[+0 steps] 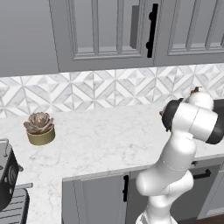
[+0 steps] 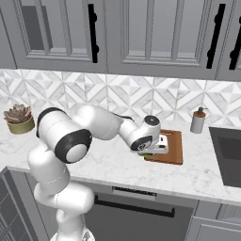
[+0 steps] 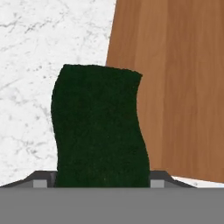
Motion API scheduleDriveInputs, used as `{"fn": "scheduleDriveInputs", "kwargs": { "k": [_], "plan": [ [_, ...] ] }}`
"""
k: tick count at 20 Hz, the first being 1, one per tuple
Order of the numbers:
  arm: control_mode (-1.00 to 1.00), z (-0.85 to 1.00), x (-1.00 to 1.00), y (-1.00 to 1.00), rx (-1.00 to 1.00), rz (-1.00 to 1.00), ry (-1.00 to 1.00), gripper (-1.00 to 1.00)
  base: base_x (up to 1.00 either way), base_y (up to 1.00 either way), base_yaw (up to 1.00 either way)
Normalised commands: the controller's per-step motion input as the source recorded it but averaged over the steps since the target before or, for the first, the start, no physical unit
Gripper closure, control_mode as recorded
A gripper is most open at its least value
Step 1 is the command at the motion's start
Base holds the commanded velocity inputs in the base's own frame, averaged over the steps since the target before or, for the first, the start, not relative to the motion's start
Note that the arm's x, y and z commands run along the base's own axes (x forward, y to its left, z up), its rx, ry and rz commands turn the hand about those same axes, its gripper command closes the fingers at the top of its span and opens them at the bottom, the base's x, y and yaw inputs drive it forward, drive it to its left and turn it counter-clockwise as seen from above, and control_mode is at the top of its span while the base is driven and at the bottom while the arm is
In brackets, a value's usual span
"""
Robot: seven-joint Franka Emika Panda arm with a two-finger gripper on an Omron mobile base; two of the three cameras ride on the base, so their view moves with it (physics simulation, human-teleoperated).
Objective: Pick up the sponge from the counter and clean the cutting board by briefly scrubbing or pressing down on the cutting board. Once finished, release the sponge.
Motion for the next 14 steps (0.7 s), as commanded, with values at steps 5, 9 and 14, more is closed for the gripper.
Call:
{"fn": "scheduleDriveInputs", "kwargs": {
  "k": [5,9,14],
  "plan": [
    [-1.00,-0.14,0.24,-0.24,0.02,0.00,0.01,1.00,0.00,0.00,0.00],
    [-1.00,-0.14,0.07,-0.09,0.07,0.02,0.00,1.00,0.00,0.00,0.00],
    [-1.00,-0.29,0.12,0.00,0.00,0.06,0.00,1.00,0.00,0.00,0.00]
  ]
}}
